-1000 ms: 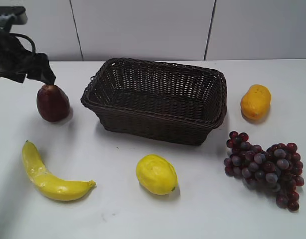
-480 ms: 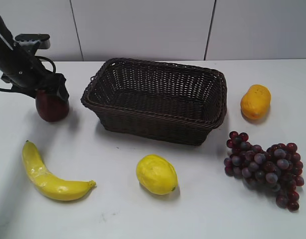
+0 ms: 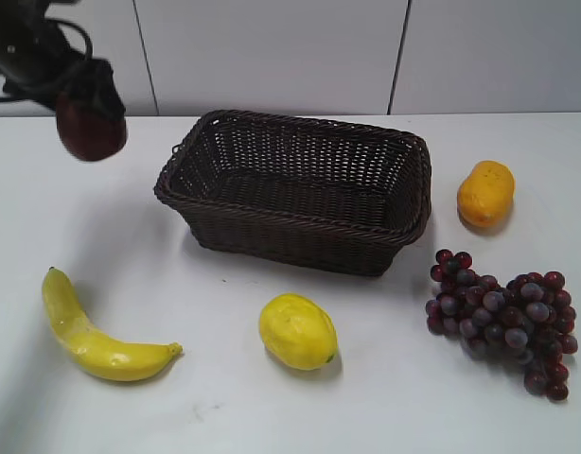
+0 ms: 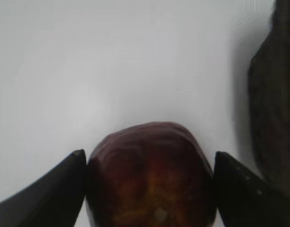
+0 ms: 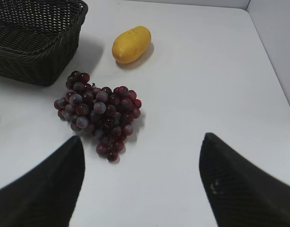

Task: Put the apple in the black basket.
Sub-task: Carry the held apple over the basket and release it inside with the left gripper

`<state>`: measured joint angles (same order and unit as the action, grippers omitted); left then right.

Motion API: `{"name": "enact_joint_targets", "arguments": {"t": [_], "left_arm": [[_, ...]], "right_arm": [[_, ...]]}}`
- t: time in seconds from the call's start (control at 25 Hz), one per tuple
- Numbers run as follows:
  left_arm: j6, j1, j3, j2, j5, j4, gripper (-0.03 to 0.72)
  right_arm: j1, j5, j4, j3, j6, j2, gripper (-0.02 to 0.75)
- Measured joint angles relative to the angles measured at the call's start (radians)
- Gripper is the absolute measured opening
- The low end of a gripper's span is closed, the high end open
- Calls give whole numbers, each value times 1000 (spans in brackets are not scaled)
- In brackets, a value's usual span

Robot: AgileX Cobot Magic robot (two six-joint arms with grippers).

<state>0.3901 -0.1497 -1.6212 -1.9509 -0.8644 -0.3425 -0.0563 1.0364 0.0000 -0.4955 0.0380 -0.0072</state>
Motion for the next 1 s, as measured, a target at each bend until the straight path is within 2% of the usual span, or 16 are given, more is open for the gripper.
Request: {"name": "enact_joint_targets", "arguments": {"t": [0.08, 0.2, 0.44, 0.56, 0.72, 1.0], "left_arm": [[0, -41, -96, 15, -47, -2, 598], [0, -143, -199, 23, -58, -12, 598], [0, -347, -220, -1, 60, -28, 598], [0, -404, -220, -71, 97, -29, 598], [0, -432, -220, -185, 121, -30, 598], [1, -432, -220, -322, 125, -31, 598]], "right_arm": [[0, 0, 0, 0, 0, 0, 571], [0, 0, 0, 0, 0, 0, 571], [0, 0, 0, 0, 0, 0, 571], [0, 0, 0, 0, 0, 0, 571], [0, 0, 0, 0, 0, 0, 571], [0, 0, 0, 0, 0, 0, 571]]}}
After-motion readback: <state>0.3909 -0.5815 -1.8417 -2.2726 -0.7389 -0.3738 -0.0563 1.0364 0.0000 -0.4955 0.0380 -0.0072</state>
